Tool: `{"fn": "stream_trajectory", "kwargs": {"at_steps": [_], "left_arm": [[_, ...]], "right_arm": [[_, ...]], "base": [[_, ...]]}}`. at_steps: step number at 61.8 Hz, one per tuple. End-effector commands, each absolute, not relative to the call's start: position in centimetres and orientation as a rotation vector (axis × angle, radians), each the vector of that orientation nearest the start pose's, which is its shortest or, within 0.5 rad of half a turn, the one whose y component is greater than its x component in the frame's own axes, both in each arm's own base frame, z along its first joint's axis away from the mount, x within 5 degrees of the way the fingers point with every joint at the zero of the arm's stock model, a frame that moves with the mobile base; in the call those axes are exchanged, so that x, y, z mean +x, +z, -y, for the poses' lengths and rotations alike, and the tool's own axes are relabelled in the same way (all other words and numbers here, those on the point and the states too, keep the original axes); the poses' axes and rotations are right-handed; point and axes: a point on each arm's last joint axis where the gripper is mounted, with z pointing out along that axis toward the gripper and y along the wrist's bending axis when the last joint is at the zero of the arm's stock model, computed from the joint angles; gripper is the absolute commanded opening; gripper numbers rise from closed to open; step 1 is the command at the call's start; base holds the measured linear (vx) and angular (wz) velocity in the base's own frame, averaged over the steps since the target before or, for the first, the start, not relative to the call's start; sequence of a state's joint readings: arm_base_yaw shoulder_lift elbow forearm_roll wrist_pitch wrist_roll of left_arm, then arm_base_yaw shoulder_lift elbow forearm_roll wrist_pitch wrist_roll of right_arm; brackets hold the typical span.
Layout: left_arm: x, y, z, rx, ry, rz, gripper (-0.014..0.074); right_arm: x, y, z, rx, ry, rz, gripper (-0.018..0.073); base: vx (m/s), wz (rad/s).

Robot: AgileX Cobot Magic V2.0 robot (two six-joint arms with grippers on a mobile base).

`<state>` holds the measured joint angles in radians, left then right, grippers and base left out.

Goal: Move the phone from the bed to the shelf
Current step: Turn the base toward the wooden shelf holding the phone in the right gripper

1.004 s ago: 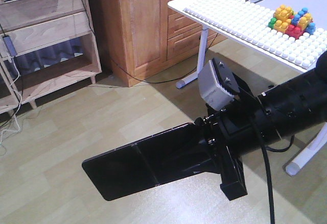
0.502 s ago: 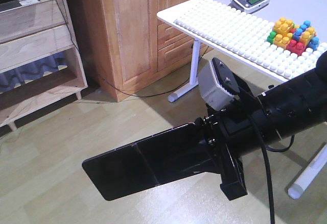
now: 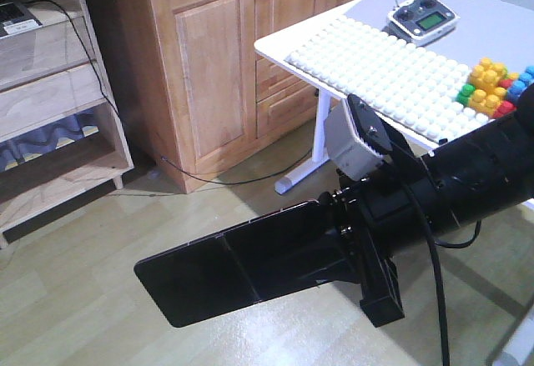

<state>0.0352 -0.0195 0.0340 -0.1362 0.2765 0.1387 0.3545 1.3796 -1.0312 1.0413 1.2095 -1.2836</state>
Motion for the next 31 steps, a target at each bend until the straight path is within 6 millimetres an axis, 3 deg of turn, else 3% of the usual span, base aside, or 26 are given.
{"fn": "stream_trajectory", "kwargs": {"at_steps": [1,31], "left_arm": [[5.54,18.4,0.08,-0.014,-0.006,-1.696,0.0001],[5.54,18.4,0.08,-0.014,-0.006,-1.696,0.0001]], "right_arm": [[19.98,33.64,-15.76,-1.44,1.21,-1.803,-0.0001],[19.98,33.64,-15.76,-1.441,1.209,-1.802,-0.0001]], "base": [[0.31,0.09],[0.31,0.24]]}}
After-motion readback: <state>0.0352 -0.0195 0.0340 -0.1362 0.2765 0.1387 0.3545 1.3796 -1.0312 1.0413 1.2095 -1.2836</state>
